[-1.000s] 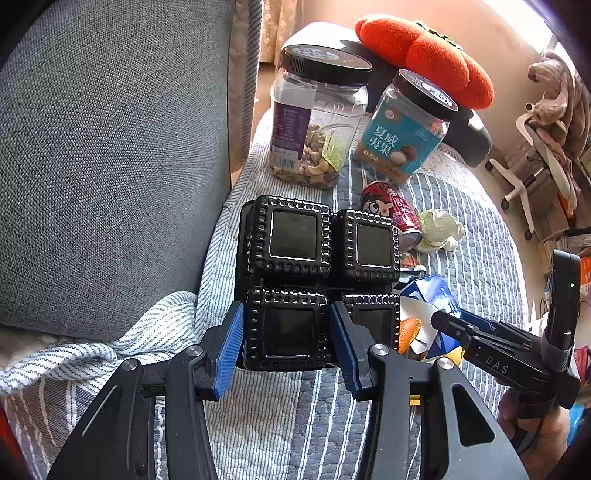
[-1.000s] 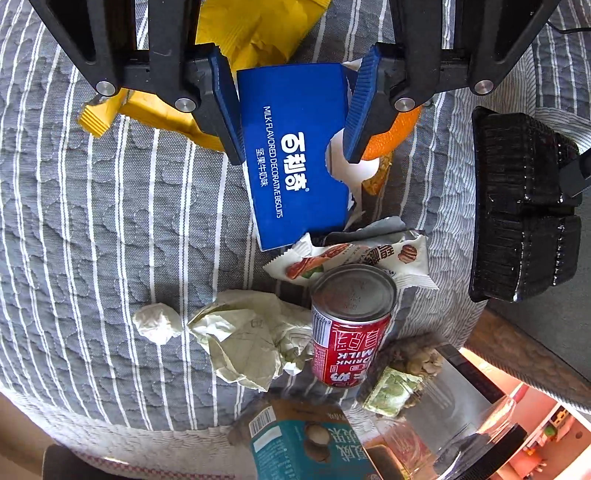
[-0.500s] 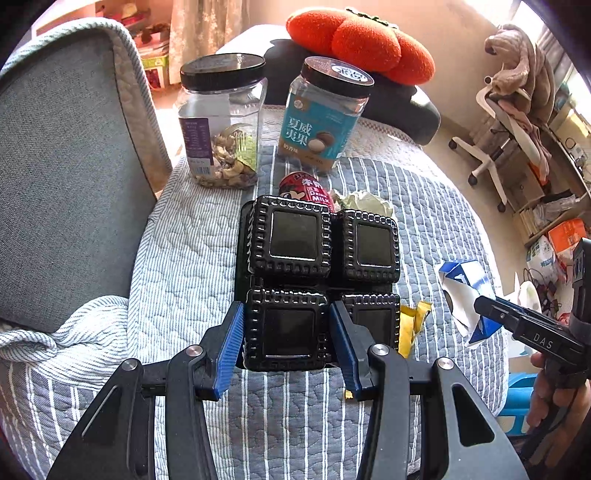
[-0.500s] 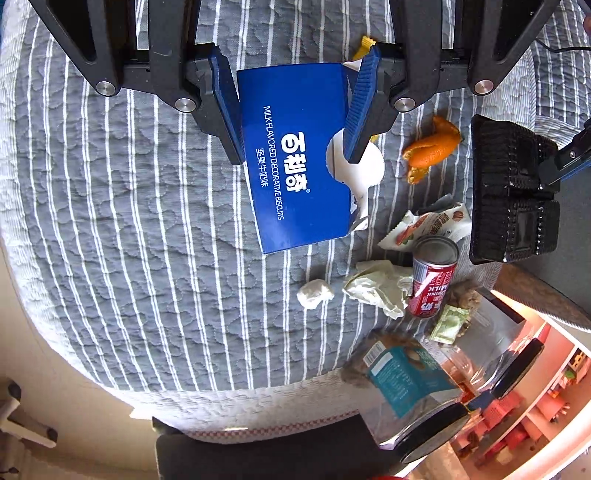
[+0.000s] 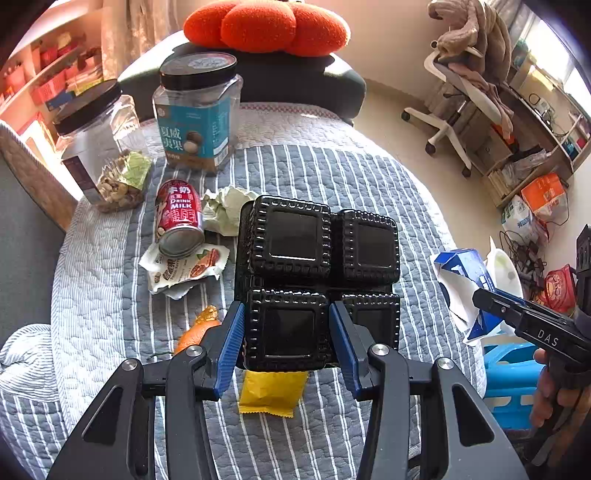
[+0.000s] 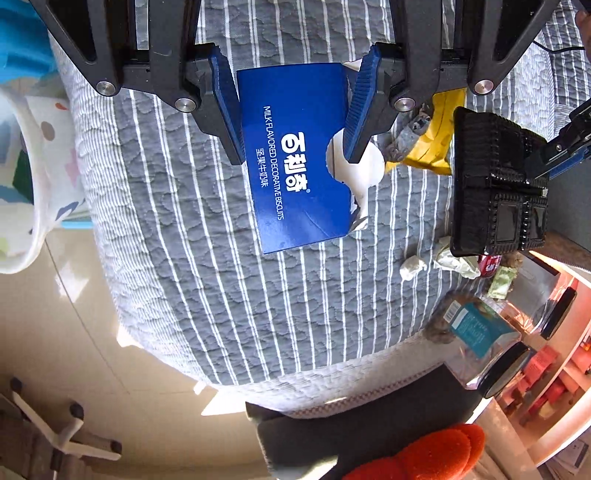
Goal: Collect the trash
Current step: 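Carry the black trays and blue box to the wastebasket and open the right tool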
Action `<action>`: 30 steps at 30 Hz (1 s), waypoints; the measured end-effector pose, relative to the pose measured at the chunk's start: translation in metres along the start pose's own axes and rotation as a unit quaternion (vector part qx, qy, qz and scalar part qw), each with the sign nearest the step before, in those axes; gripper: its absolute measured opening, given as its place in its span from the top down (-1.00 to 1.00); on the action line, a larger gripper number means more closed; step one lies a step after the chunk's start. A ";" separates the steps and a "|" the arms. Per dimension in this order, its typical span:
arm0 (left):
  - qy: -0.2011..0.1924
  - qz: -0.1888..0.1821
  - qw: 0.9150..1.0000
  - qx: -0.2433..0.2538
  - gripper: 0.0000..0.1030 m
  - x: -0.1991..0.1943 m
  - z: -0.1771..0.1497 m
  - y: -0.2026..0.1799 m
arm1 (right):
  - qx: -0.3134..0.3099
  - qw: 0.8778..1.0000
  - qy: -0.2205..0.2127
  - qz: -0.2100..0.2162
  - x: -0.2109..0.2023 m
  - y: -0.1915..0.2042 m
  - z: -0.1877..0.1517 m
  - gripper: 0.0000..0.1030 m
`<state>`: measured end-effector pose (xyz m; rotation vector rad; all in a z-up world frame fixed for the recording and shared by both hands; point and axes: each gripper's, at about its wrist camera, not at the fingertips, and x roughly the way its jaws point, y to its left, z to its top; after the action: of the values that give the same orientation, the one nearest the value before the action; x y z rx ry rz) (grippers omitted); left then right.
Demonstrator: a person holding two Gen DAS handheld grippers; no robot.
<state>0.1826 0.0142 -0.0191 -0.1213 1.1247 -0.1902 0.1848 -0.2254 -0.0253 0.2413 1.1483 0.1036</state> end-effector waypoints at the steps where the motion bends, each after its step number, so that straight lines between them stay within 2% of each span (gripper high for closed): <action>1: 0.001 -0.003 1.000 0.005 0.04 0.002 0.001 -0.009 | 0.005 1.000 -0.001 -0.003 -0.003 -0.008 0.000 0.08; 13: 0.018 -0.045 0.997 0.065 0.04 0.037 0.010 -0.117 | 0.086 0.995 -0.026 -0.044 -0.045 -0.121 -0.017 0.08; 20: 0.021 -0.068 0.994 0.083 0.04 0.052 0.008 -0.170 | 0.150 0.985 -0.041 -0.079 -0.066 -0.193 -0.022 0.08; 25: 0.022 -0.082 0.991 0.099 0.04 0.061 0.005 -0.202 | 0.184 0.977 -0.057 -0.092 -0.072 -0.227 -0.020 0.07; 27: 0.021 -0.089 0.990 0.103 0.04 0.063 0.005 -0.216 | 0.198 0.974 -0.061 -0.089 -0.073 -0.239 -0.021 0.04; 28: 0.021 -0.091 0.990 0.105 0.04 0.064 0.005 -0.221 | 0.208 0.972 -0.060 -0.086 -0.074 -0.245 -0.022 -0.10; 30: 0.020 -0.095 0.989 0.113 0.04 0.067 0.005 -0.234 | 0.232 0.967 -0.062 -0.084 -0.077 -0.257 -0.026 -0.21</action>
<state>0.1943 -0.2282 -0.0310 -0.0214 1.1237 -0.4903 0.1192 -0.4866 -0.0291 0.5563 1.0522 -0.3307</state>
